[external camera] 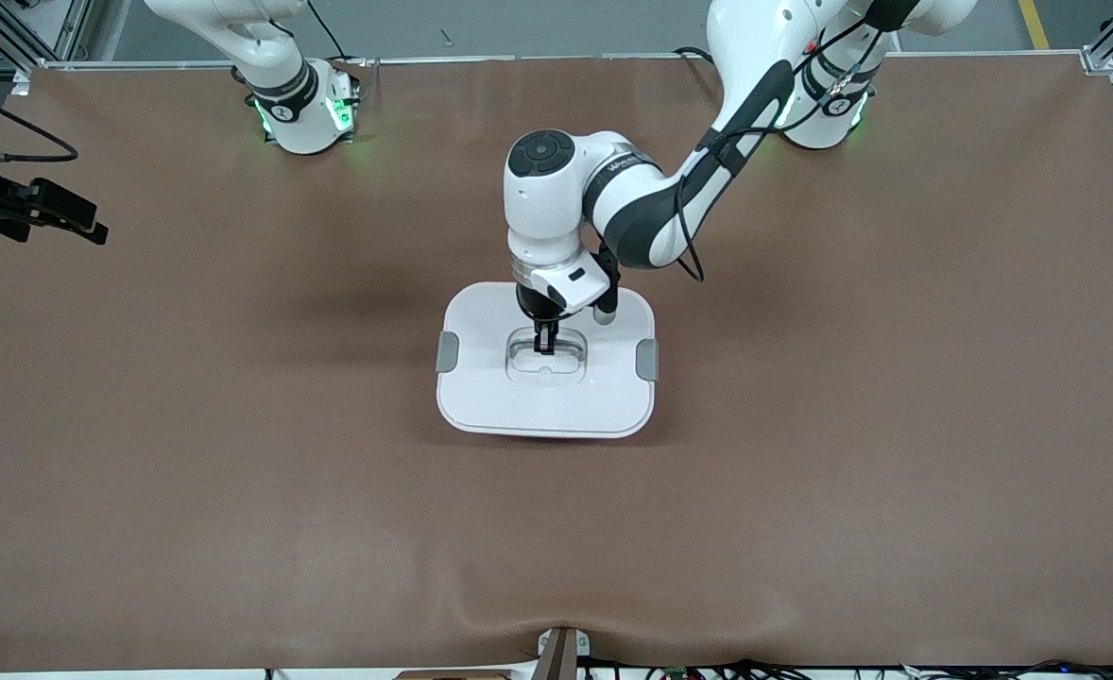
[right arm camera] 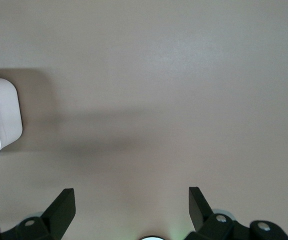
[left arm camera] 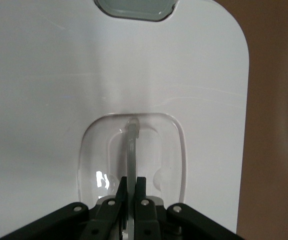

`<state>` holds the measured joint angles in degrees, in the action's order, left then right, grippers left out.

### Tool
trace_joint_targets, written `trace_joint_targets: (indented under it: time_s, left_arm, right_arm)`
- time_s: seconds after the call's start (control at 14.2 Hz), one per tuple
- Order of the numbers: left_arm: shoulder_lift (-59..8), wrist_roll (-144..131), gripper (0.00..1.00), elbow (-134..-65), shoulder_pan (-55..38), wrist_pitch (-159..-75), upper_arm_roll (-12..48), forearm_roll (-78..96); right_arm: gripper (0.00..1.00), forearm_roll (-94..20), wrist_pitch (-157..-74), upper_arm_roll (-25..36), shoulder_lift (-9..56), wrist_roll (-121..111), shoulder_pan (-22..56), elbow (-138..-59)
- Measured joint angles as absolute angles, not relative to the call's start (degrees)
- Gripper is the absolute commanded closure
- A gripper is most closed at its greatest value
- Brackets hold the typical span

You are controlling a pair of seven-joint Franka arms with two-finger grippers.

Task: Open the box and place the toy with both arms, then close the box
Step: 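Press the lid down and release the handle with the left gripper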

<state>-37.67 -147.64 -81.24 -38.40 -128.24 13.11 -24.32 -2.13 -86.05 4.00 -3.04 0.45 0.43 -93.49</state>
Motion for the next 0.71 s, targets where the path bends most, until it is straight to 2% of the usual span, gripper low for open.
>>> trace_joint_targets:
  time_s: [0.07, 0.14, 0.21, 0.28, 0.35, 0.42, 0.71]
  left_arm:
    - [-37.7, -147.6, 1.00, -81.2, -38.4, -128.2, 13.1, -24.5]
    - [-37.7, -147.6, 0.85, -81.1, -38.4, -128.2, 13.1, -24.6]
    - [-37.7, -147.6, 0.75, -81.0, -38.4, -128.2, 13.1, -24.6]
    - [-37.7, -147.3, 0.57, -80.8, -38.4, -128.3, 13.1, -24.6]
    - [-37.6, -146.9, 0.24, -80.5, -38.4, -128.3, 13.1, -24.6]
    - [-37.6, -146.5, 0.02, -80.1, -38.4, -128.3, 13.1, -24.6]
    - [-36.1, -143.3, 0.00, -79.3, -38.1, -125.0, 13.0, -24.6]
  right_arm:
    - [0.00, -2.1, -86.0, 4.0, -3.0, 0.5, 0.4, -93.5]
    - [0.00, -2.1, -86.1, 4.0, -3.0, 0.5, 0.4, -93.5]
    - [0.00, -2.1, -86.1, 4.0, -3.0, 0.5, 0.4, -93.5]
    - [0.00, -2.1, -86.1, 4.0, -3.0, 0.5, 0.4, -93.5]
    - [0.00, -2.1, -86.1, 3.9, -3.0, 0.5, 0.4, -93.5]
    - [0.00, -2.1, -86.1, 3.9, -3.0, 0.5, 0.4, -93.5]
    - [0.00, -2.1, -86.3, 3.8, -2.7, 0.5, 0.4, -93.5]
